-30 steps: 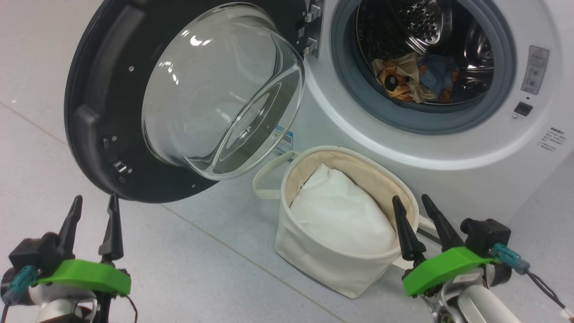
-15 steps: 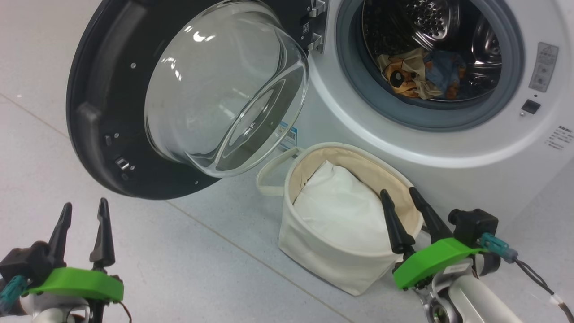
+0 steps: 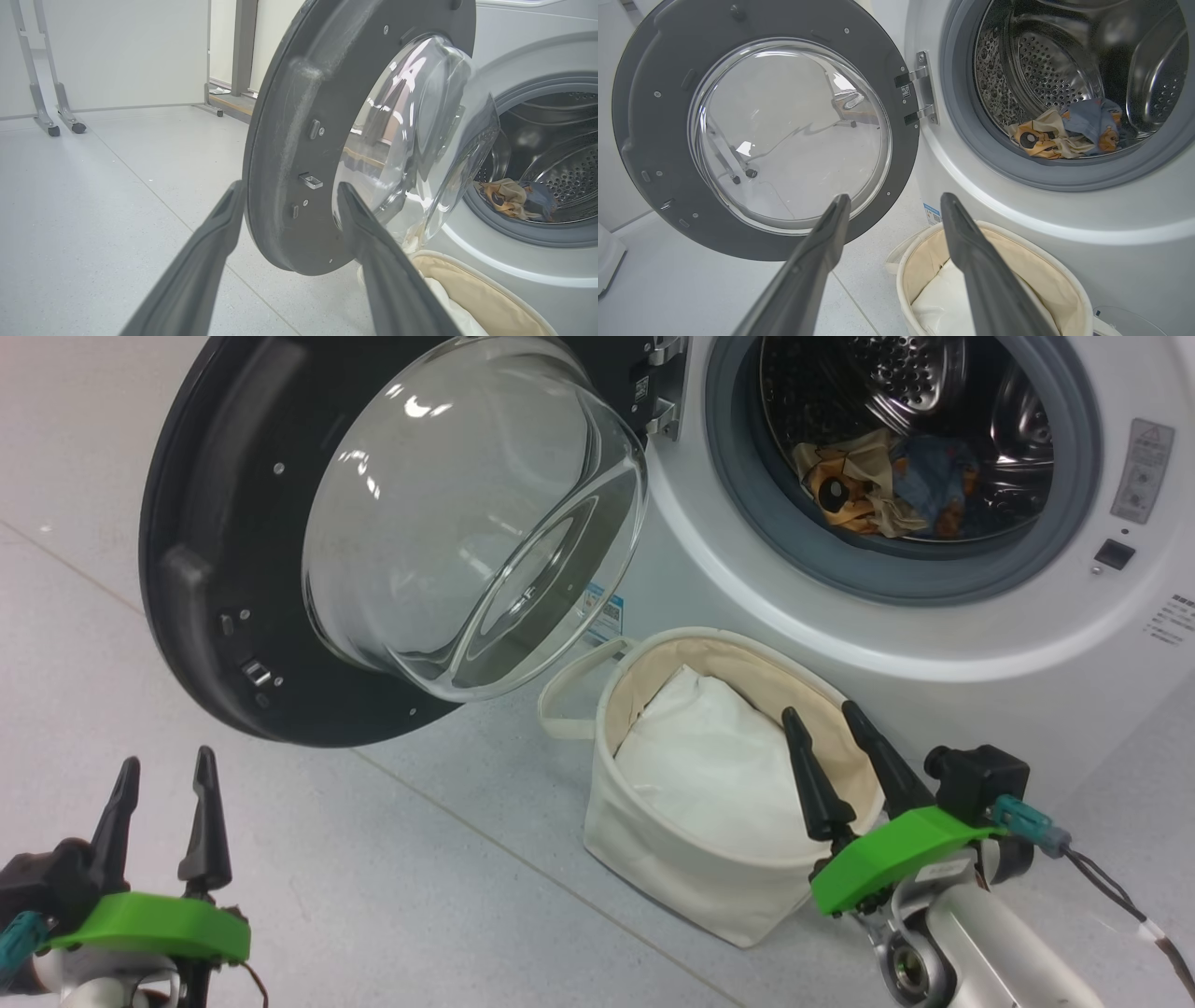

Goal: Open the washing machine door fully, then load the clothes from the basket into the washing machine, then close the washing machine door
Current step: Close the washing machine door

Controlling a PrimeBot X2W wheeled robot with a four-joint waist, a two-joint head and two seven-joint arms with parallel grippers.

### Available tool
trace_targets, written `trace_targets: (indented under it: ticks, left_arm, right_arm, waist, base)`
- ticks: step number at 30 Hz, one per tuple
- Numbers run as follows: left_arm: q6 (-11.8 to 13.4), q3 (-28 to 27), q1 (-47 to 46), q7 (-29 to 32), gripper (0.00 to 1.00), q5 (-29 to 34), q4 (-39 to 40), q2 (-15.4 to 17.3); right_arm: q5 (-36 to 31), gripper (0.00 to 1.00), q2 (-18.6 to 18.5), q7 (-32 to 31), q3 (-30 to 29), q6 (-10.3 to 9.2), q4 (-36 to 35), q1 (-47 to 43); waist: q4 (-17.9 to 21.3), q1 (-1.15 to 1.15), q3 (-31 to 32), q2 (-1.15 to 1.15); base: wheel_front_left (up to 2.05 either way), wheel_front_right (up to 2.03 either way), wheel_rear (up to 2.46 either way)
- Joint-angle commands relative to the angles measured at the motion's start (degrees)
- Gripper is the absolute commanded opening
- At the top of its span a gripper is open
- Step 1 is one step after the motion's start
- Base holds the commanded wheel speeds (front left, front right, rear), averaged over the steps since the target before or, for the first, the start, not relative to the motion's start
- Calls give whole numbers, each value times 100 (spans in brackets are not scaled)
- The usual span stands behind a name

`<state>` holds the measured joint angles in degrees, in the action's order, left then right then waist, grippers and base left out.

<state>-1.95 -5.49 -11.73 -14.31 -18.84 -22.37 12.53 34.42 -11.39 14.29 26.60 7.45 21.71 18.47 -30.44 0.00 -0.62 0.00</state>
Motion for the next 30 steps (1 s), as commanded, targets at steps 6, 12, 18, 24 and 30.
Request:
trace_targets:
  ticks: [6, 12, 18, 24, 30]
  left_arm:
    - [-1, -248, -142, -69, 100, -17, 203, 139]
    - [-40, -256, -180, -69, 100, -33, 234, 132]
    - [-94, -252, -258, -69, 2, -71, 283, 157]
    - [-293, -547, -645, 139, 0, -736, 672, 236]
    - [-391, -1014, -1303, 997, 0, -1887, 1323, 479]
  right_arm:
    - [37, 100, -46, 71, 28, 3, -135, 181]
    - [24, 100, -47, 71, -8, 3, -144, 144]
    - [18, 100, -38, 71, -22, 3, -155, 118]
    - [19, 100, -65, 71, -38, 3, -155, 97]
    - [10, 100, -97, 71, -55, 3, -146, 72]
  waist:
    - [13, 0, 19, 0]
    - [16, 0, 25, 0]
    - [16, 0, 26, 0]
    - [8, 0, 36, 0]
    - [13, 0, 45, 0]
  base:
    - [0, 0, 0]
    - [0, 0, 0]
    - [0, 0, 0]
    - [0, 0, 0]
    - [0, 0, 0]
